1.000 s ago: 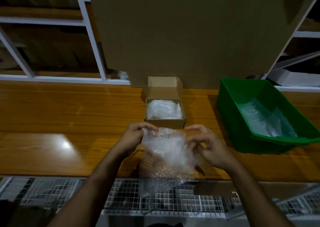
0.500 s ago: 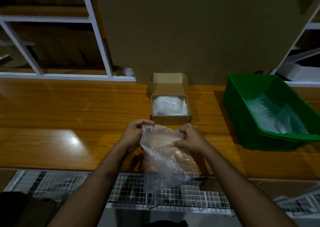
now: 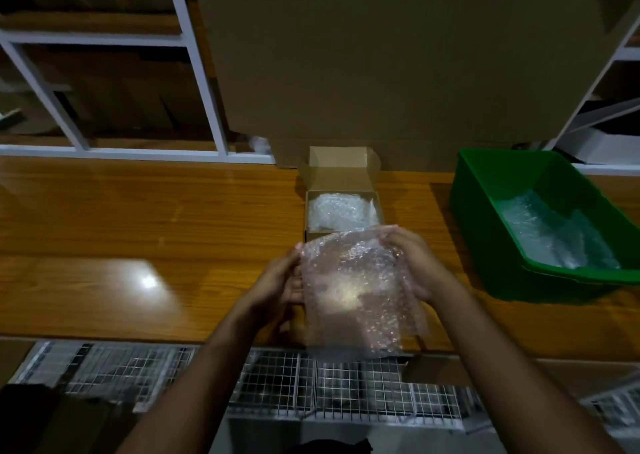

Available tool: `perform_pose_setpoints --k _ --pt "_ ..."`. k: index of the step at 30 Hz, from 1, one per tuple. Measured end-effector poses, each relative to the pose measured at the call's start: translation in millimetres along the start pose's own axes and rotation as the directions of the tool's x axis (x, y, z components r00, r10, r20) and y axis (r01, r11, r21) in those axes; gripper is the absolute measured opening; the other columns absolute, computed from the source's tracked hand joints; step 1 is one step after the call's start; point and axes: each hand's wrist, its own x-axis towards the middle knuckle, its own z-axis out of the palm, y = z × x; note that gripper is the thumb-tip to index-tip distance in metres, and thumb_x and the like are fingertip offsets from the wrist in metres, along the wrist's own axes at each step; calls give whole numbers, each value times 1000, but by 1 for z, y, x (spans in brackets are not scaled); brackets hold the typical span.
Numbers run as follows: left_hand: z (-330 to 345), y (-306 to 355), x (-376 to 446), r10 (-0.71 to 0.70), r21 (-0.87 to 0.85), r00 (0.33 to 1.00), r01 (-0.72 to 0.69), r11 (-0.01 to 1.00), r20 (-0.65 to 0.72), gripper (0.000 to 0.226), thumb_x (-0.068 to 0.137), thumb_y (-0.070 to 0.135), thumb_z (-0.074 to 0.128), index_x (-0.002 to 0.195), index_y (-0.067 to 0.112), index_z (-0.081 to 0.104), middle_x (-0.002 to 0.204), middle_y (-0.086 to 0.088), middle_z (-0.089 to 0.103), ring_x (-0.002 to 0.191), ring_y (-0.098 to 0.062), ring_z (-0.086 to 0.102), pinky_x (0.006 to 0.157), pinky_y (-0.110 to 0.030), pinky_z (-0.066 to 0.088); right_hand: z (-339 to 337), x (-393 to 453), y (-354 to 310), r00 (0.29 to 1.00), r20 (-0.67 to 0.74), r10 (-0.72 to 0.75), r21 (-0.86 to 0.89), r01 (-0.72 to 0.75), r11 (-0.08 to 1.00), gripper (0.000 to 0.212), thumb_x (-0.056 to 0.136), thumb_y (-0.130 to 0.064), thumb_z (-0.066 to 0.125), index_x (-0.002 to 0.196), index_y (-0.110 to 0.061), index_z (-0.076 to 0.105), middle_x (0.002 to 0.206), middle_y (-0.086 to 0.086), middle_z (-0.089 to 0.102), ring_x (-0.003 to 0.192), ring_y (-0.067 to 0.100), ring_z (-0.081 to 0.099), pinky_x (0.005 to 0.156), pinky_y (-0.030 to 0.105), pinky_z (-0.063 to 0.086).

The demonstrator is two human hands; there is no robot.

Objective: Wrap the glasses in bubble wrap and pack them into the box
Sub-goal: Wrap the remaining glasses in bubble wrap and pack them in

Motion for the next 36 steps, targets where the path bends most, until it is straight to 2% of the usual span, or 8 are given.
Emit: perform_pose_setpoints --k 5,9,14,19,23,28,34,36 --pt "15 -12 -8 -31 53 997 35 998 -69 58 89 64 55 110 10 63 83 -13 68 71 -27 65 68 -36 55 2 -13 28 980 52 191 88 -195 977 29 98 -34 59 124 -21 58 108 -11 61 101 14 60 82 35 50" --pt "17 -24 -10 80 219 991 -54 974 -111 17 89 17 73 99 9 62 88 -10 69 73 -22 68 66 -42 59 0 -10 35 987 -77 138 34 -135 990 35 82 -9 79 113 -8 64 117 15 70 101 30 70 83 45 58" --pt "18 -28 -9 48 163 998 -40 986 -46 28 86 4 74 112 1 66 101 -15 75 93 -35 72 76 -41 59 -13 -10 38 986 -79 144 198 -126 972 22 90 -22 70 110 -15 65 114 9 72 109 29 67 87 45 55" --pt "20 -31 -2 81 97 956 -56 994 -281 62 62 23 94 114 2 67 107 -14 75 100 -34 72 90 -52 57 -13 -28 54 956 169 239 -7 -242 970 75 74 -48 78 132 -6 54 127 6 67 118 23 63 97 41 51" --pt "31 -28 -5 48 57 964 -34 998 -263 53 67 14 90 113 4 66 104 -13 76 94 -33 74 83 -54 60 -1 -30 52 985 135 104 6 -106 994 40 84 -22 76 118 -4 63 105 8 76 99 25 73 78 36 59" --pt "30 -23 -10 -37 38 996 41 998 -83 29 92 17 69 113 -3 66 109 -22 73 100 -40 71 89 -55 57 -5 -32 48 997 74 -5 -121 14 993 25 93 -28 68 111 -11 69 105 8 76 100 25 72 94 53 55" --pt "26 -13 -18 190 153 977 -174 973 -101 12 87 -3 69 96 4 72 91 -9 77 87 -24 72 73 -30 58 -20 -42 39 976 204 -73 -175 110 978 58 79 -50 78 108 -1 67 102 37 62 91 55 61 76 55 51" --pt "26 -3 -22 214 164 975 -201 966 -64 14 87 -5 67 97 3 73 94 -9 77 87 -23 73 73 -30 60 -23 -43 32 973 199 -114 -90 134 987 29 87 -25 75 103 -1 70 97 28 69 89 46 65 80 55 52"
